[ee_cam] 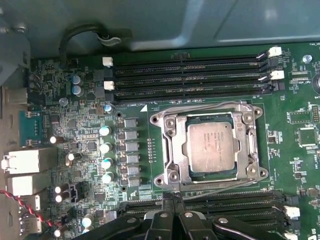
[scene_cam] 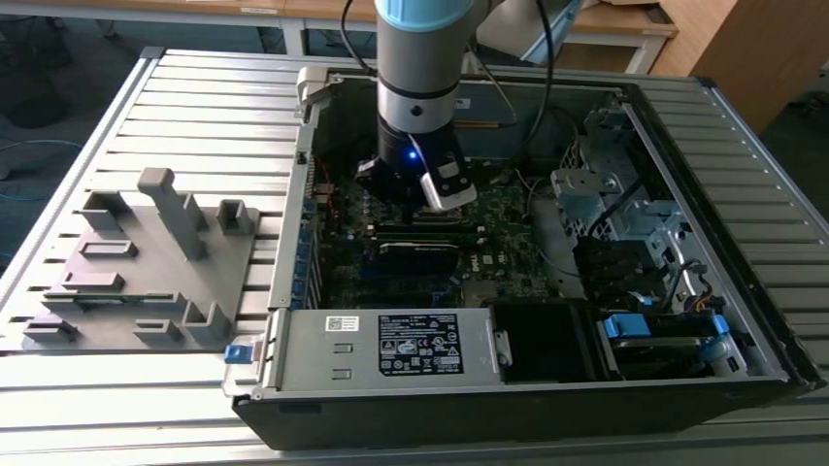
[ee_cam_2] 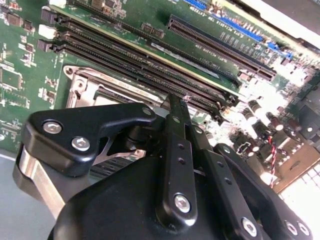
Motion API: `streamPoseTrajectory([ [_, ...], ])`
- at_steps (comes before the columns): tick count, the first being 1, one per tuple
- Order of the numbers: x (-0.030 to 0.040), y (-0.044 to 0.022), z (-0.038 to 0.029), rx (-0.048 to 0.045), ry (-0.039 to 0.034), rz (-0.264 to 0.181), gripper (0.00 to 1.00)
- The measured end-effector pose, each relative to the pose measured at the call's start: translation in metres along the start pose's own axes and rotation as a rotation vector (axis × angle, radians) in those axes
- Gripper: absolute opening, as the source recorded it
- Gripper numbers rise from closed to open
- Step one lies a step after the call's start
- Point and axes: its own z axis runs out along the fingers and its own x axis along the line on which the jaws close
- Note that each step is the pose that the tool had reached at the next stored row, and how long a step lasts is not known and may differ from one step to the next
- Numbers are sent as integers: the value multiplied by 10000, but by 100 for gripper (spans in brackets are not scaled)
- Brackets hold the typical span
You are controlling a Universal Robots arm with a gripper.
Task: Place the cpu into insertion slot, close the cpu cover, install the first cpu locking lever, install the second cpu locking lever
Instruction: 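Install the second cpu locking lever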
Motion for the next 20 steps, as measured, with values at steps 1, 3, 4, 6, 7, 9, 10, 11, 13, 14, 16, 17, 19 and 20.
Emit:
streamPoseTrajectory([
  [1, 3, 4, 5, -5, 0, 0, 10],
  [3, 8, 12, 13, -16, 1, 0, 10],
  [4, 11, 16, 18, -23, 1, 0, 10],
  [6, 12, 21, 23, -29, 3, 0, 10],
  [7, 12, 21, 24, -28, 3, -1, 10],
  [9, 16, 21, 25, -31, 3, 1, 10],
  [10, 19, 19, 25, -33, 2, 1, 10],
  [11, 25, 18, 25, -42, 2, 1, 10],
  [13, 38, 16, 26, -115, 7, 2, 10],
  [14, 43, 16, 28, -143, 10, 2, 10],
  [16, 46, 15, 31, -163, 11, 1, 10],
  [17, 48, 12, 31, -165, 12, 1, 10],
  [19, 49, 3, 30, -171, 12, 3, 10],
  [20, 49, -3, 30, -180, 13, 3, 10],
])
